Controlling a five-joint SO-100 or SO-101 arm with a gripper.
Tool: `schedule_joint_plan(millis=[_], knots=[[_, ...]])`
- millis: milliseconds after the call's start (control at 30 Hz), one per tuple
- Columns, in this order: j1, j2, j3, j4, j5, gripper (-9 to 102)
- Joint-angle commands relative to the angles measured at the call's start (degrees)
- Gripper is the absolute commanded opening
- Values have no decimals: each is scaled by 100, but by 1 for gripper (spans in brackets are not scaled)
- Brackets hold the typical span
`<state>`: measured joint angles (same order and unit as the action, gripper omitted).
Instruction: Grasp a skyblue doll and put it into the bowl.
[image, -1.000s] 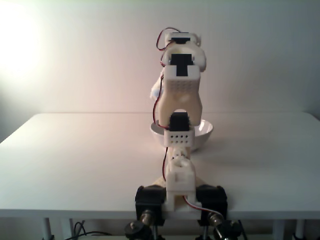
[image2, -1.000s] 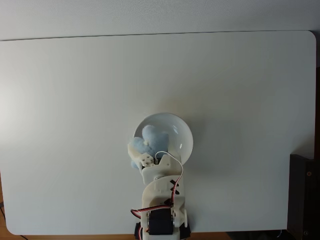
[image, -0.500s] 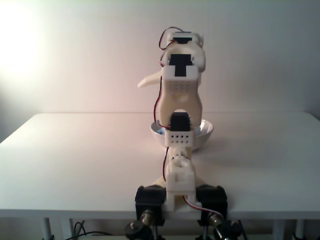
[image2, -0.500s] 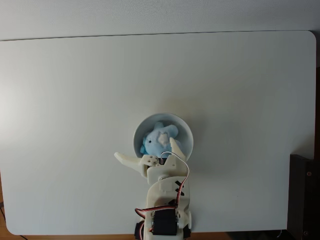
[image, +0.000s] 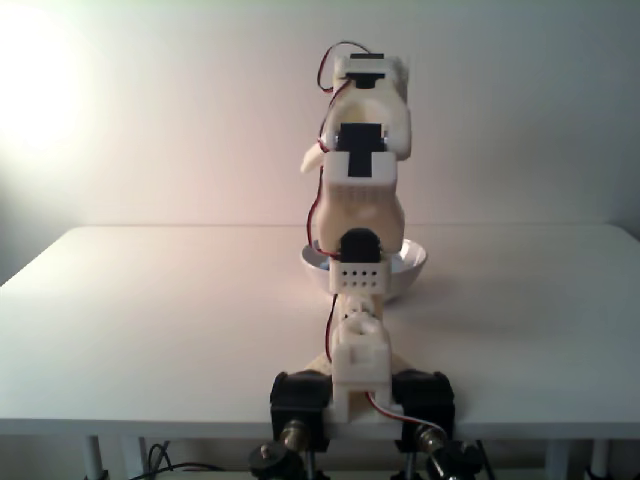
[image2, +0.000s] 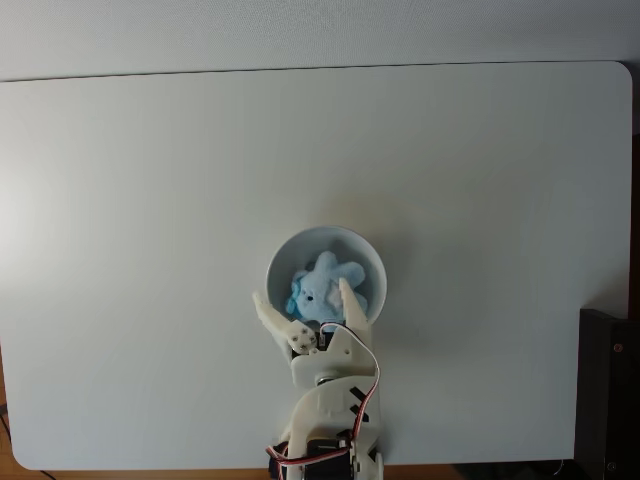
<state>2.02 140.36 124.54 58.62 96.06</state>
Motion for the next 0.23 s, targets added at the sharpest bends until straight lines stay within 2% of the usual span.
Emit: schedule_joint_plan(millis=[0, 200], knots=[[-79, 571, -35, 44, 26, 32], [-88, 1696, 105, 53, 0, 11]])
